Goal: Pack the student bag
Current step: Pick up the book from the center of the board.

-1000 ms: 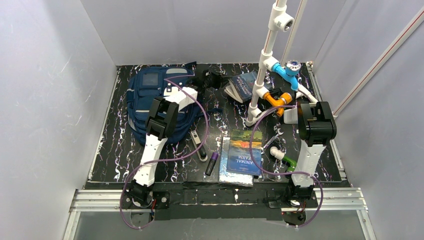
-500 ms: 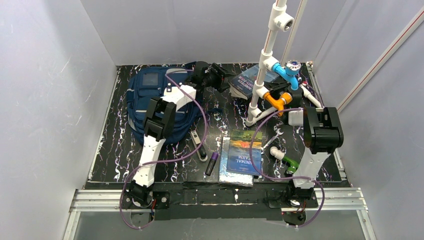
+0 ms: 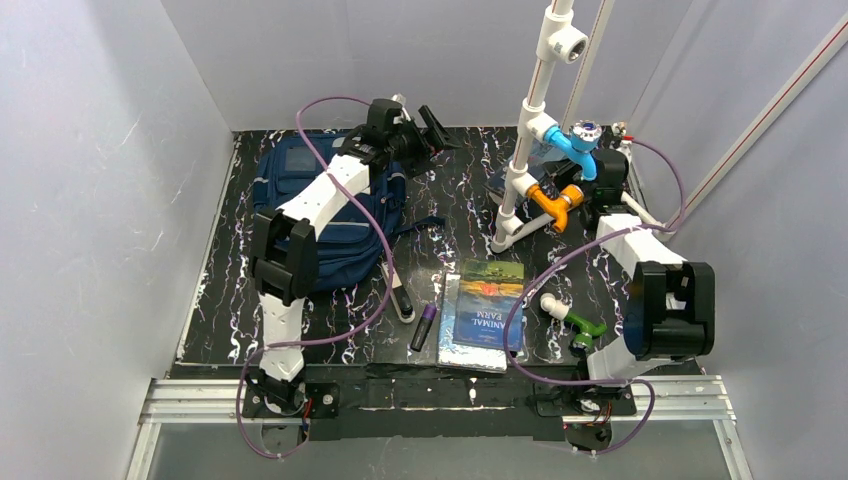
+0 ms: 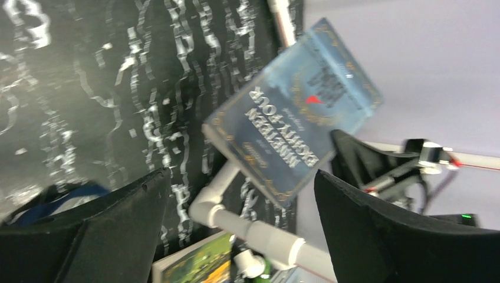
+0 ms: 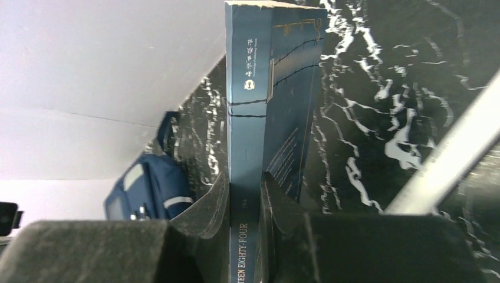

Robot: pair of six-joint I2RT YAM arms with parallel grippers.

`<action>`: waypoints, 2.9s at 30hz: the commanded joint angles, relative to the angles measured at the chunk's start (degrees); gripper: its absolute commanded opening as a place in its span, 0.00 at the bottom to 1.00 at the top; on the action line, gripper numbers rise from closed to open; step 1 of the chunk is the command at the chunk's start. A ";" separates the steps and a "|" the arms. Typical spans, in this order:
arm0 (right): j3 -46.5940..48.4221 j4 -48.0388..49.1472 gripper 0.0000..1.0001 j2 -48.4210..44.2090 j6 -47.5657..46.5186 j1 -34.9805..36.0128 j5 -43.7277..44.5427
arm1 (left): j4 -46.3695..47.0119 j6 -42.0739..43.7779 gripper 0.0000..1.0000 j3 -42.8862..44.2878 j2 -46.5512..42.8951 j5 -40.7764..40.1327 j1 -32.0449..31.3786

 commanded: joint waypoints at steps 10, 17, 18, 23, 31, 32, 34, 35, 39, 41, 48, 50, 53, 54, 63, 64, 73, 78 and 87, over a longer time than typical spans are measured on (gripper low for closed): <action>19.98 -31.18 0.01 -10.99 -26.65 4.32 23.21 | -9.00 15.74 0.98 -5.95 -11.07 -3.82 0.45; 26.96 -44.27 0.01 -12.93 -32.39 5.69 30.47 | -10.97 19.72 0.98 -6.98 -15.16 -5.21 0.51; 27.89 -46.10 0.01 -13.30 -33.15 5.83 32.03 | -11.29 20.01 0.98 -7.01 -15.54 -5.18 0.53; 33.43 -57.36 0.01 -14.14 -36.31 6.57 37.61 | -11.45 19.73 0.98 -8.86 -17.82 -3.77 0.45; 38.12 -72.39 0.01 -22.47 -41.67 7.01 30.57 | -10.58 18.56 0.96 -12.78 -22.16 -0.70 0.44; 38.22 -73.76 0.01 -24.09 -42.43 7.01 28.55 | -10.54 18.34 0.96 -13.17 -22.72 -0.05 0.49; 38.10 -76.47 0.01 -27.08 -43.19 7.01 23.59 | -10.44 17.99 0.95 -13.85 -23.86 1.30 0.52; 38.05 -77.83 0.01 -28.53 -43.42 7.01 20.87 | -10.44 17.80 0.95 -14.31 -24.53 2.07 0.45; 37.83 -81.71 0.01 -34.52 -44.90 7.01 10.27 | -10.66 17.23 0.94 -17.09 -27.63 3.83 0.49; 38.00 -83.04 0.01 -36.63 -45.91 7.01 4.45 | -10.62 16.87 0.93 -18.84 -29.41 4.52 0.42; 37.68 -87.84 0.01 -42.05 -46.10 9.41 -6.11 | -7.81 17.77 0.92 -26.57 -35.49 11.39 0.43; 37.31 -89.53 0.01 -42.99 -46.02 11.44 -5.00 | -5.40 16.37 0.92 -29.48 -37.85 13.36 0.45; 36.21 -90.12 0.01 -44.38 -45.89 14.69 -4.82 | -0.88 12.98 0.92 -33.15 -40.75 17.15 0.38; 35.66 -89.80 0.01 -44.64 -45.89 15.72 -6.42 | 1.16 11.69 0.92 -34.28 -41.57 18.60 0.36; 33.64 -79.53 0.01 -41.89 -43.95 23.24 -30.86 | -3.36 17.64 0.92 -41.04 -52.26 11.14 0.36; 33.77 -78.83 0.01 -40.99 -43.87 24.62 -31.65 | -5.75 18.50 0.92 -40.76 -52.96 7.95 0.43; 34.84 -74.10 0.01 -33.57 -45.11 32.94 -32.92 | -13.53 17.03 0.89 -42.80 -63.51 -14.82 0.40; 35.33 -69.32 0.01 -28.27 -45.63 35.57 -35.12 | -22.44 14.59 0.88 -43.17 -73.27 -36.19 0.36; 39.69 -66.10 0.01 -19.48 -45.89 52.11 -22.89 | -27.93 20.24 0.90 -40.90 -76.44 -44.39 0.36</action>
